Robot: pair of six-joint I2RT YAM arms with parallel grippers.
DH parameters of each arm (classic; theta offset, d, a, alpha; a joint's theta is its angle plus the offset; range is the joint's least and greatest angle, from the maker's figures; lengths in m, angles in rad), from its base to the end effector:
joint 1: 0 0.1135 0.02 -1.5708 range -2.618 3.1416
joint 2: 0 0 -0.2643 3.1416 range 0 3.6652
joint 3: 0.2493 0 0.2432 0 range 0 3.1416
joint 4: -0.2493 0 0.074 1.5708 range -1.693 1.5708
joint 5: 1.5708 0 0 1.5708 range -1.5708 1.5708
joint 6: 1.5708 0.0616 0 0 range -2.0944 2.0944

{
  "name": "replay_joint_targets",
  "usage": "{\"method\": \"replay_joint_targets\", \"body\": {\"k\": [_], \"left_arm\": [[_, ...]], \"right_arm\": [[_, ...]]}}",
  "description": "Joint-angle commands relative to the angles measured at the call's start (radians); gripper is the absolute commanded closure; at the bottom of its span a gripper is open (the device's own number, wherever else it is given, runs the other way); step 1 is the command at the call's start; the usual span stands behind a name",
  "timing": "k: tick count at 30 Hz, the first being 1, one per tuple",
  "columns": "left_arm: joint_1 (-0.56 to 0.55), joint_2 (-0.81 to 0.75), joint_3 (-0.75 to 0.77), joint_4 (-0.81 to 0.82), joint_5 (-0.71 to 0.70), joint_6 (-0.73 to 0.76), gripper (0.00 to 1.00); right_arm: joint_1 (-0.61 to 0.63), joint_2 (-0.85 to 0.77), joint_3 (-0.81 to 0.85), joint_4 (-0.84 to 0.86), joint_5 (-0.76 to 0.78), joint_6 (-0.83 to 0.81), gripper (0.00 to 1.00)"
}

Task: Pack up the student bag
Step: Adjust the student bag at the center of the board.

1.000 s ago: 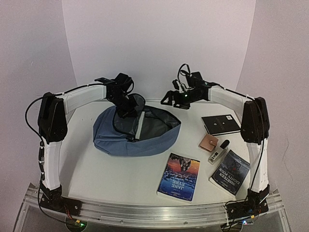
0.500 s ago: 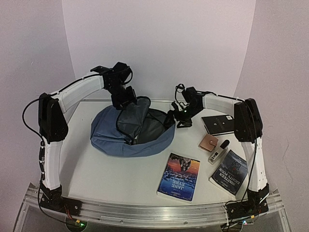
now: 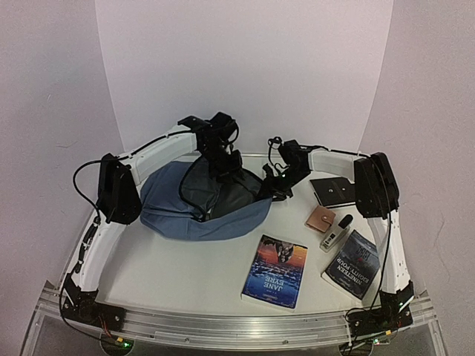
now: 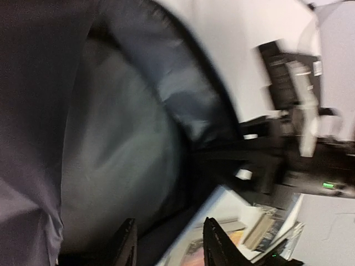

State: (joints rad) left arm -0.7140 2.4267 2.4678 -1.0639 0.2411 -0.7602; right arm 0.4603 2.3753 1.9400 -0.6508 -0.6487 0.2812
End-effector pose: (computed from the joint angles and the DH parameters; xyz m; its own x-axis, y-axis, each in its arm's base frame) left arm 0.3851 -0.3532 0.2422 -0.9705 -0.0445 -0.2371 0.0845 0.8580 -0.5067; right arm 0.4375 0.2585 0.1429 -0.9298 -0.2142 -0.2993 -0.3624 0.6748 0.6429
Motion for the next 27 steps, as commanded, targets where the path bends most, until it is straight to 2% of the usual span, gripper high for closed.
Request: {"method": "replay_joint_targets", "body": {"k": [1, 5, 12, 19, 27], "left_arm": [[0.001, 0.006, -0.019, -0.038, -0.005, 0.001, 0.53], [-0.001, 0.029, -0.038, -0.057, -0.055, 0.016, 0.45], [0.005, 0.082, -0.008, -0.135, -0.197, -0.011, 0.39], [0.033, 0.094, 0.003, -0.216, -0.356, -0.085, 0.38], [0.095, -0.041, -0.221, -0.304, -0.523, -0.245, 0.39]], "right_arm": [[0.005, -0.023, 0.020, -0.003, -0.054, 0.006, 0.83], [0.007, -0.043, 0.012, 0.007, -0.110, 0.022, 1.00], [0.011, -0.082, -0.001, 0.017, -0.144, 0.029, 1.00], [0.011, -0.125, -0.038, 0.019, -0.162, 0.021, 1.00], [0.007, -0.172, -0.099, 0.015, -0.042, -0.009, 1.00]]}}
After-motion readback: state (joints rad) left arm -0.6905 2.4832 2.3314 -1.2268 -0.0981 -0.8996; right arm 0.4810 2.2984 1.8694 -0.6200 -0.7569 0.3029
